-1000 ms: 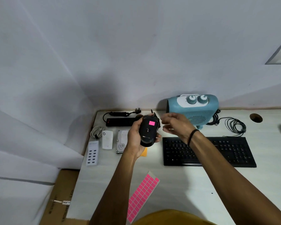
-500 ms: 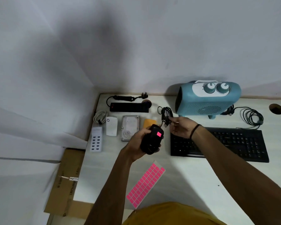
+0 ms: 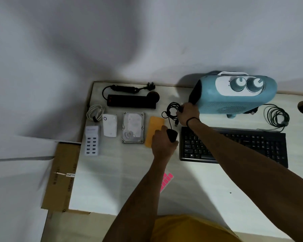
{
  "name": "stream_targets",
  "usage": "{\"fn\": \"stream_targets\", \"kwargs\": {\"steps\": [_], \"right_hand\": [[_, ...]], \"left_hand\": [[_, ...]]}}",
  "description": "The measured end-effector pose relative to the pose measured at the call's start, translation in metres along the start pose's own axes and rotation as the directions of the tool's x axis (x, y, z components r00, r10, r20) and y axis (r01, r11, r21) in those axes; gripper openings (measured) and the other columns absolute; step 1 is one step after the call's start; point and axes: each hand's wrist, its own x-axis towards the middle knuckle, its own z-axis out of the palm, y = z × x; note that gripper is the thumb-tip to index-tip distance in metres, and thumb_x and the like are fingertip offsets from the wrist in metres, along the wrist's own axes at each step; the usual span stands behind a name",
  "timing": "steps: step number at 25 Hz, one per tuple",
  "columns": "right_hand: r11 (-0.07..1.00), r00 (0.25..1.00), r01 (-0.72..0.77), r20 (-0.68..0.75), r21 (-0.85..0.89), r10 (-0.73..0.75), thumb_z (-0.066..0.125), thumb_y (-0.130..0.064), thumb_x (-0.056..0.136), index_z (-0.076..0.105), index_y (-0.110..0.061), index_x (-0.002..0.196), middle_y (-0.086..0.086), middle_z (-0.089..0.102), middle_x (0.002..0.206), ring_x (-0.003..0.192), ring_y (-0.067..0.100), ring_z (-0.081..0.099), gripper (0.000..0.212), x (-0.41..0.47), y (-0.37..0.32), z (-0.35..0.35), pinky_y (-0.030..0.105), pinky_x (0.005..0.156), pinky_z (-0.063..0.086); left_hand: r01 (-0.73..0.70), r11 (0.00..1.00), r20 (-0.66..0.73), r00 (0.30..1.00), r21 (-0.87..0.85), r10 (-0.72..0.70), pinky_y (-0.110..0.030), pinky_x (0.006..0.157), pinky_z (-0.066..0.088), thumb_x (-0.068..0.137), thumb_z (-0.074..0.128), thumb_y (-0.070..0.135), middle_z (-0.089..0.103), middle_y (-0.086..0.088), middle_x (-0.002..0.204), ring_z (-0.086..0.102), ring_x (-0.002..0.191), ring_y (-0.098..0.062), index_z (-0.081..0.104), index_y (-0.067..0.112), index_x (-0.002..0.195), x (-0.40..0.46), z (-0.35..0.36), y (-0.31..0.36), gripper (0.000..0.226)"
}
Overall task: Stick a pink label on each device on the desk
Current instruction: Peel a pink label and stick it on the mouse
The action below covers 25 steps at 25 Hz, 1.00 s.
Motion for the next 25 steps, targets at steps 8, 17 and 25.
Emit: {"fn": "stream_targets", "kwargs": {"steps": [8,17,25], "right_hand": [[0.993,0.999,-0.007,0.048,-0.121,0.013,0.064,-0.014,0.089,0.046,0.003,0.128,0.023,0.052,0.133,0.124,0.036,0.051,0.046,0.036,0.0,0.027,0.036,0.096,0.044],[0.99,0.991,0.058,0.123,-0.126,-0.043,0.057,-0.015,0.093,0.045,0.004,0.129,0.023,0.052,0.133,0.122,0.036,0.052,0.042,0.022,0.01,0.016,0.038,0.095,0.045],[0.94,0.929,0.341,0.153,-0.004,-0.336,0.066,-0.016,0.086,0.069,-0.009,0.113,0.015,0.066,0.119,0.111,0.03,0.062,0.027,-0.08,0.045,0.022,0.034,0.094,0.049]], "left_hand": [[0.051,0.984,-0.011,0.999,0.168,-0.05,-0.041,0.082,0.056,0.084,0.077,0.036,0.052,-0.012,0.131,0.057,0.115,-0.032,0.04,0.017,0.138,0.017,0.032,0.016,0.068],[0.064,0.997,0.013,0.998,0.038,-0.064,-0.047,0.081,0.056,0.075,0.078,0.039,0.06,-0.016,0.118,0.058,0.11,-0.037,0.045,0.011,0.131,0.012,0.016,0.019,0.07],[-0.078,0.993,0.063,0.995,0.094,0.072,-0.041,0.078,0.053,0.085,0.07,0.036,0.064,-0.01,0.109,0.06,0.105,-0.03,0.056,0.013,0.114,-0.041,-0.008,-0.031,0.04]]}}
